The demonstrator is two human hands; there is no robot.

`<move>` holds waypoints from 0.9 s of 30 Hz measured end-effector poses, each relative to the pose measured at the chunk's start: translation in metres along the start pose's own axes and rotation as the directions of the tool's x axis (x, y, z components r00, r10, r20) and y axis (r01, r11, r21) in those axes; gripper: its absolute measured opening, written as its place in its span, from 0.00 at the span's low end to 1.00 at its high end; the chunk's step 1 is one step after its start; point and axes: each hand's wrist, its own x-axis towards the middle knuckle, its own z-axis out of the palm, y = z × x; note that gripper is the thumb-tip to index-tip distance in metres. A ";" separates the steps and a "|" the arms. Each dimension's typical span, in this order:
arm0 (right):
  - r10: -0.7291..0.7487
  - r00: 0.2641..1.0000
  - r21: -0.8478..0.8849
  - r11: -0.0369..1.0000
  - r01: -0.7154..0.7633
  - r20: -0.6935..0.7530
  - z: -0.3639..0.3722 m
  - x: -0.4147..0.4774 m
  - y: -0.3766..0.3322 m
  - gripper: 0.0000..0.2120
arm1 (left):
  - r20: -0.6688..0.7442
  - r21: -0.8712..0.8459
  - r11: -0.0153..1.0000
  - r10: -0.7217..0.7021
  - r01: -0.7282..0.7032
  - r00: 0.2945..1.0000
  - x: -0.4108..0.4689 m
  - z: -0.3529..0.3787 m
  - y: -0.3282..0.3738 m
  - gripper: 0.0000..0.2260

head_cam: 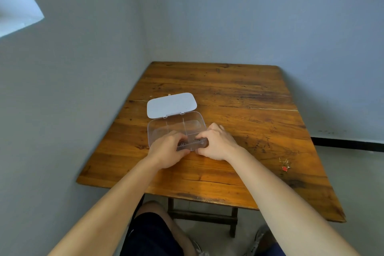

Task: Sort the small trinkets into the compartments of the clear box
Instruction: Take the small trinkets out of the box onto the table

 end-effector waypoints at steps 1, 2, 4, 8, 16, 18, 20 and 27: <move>-0.003 1.000 0.001 1.000 0.003 0.004 -0.001 0.000 -0.001 0.23 | 0.018 -0.016 1.000 -0.004 0.004 1.000 0.001 -0.001 0.000 0.17; -0.003 1.000 0.012 1.000 0.003 0.004 -0.002 -0.001 -0.001 0.20 | 0.039 -0.036 0.999 -0.007 0.009 0.999 0.001 -0.002 -0.001 0.16; -0.001 1.000 0.036 0.999 0.001 0.001 -0.003 -0.002 -0.003 0.14 | 0.080 -0.064 0.998 -0.009 0.015 0.997 0.002 -0.003 -0.002 0.15; -0.011 1.000 0.011 1.000 0.011 0.017 -0.006 -0.003 -0.007 0.13 | 0.107 -0.107 0.994 -0.015 0.027 0.994 0.003 -0.006 -0.005 0.13; -0.026 1.000 0.026 0.999 0.026 0.016 -0.002 -0.004 -0.002 0.18 | 0.074 -0.256 0.965 -0.030 0.048 0.997 0.002 -0.010 -0.006 0.17; -0.032 1.000 0.015 0.999 0.032 -0.001 -0.002 -0.004 -0.001 0.23 | 0.069 -0.266 0.963 -0.033 0.050 0.997 0.002 -0.011 -0.006 0.17; -0.042 0.999 -0.015 0.999 0.041 -0.013 -0.003 -0.004 -0.003 0.25 | 0.065 -0.268 0.962 -0.036 0.052 0.997 0.001 -0.011 -0.007 0.17; -0.052 0.998 -0.106 0.993 0.054 0.021 -0.009 0.001 -0.010 0.17 | 0.045 -0.282 0.958 -0.048 0.058 0.998 0.000 -0.011 -0.005 0.17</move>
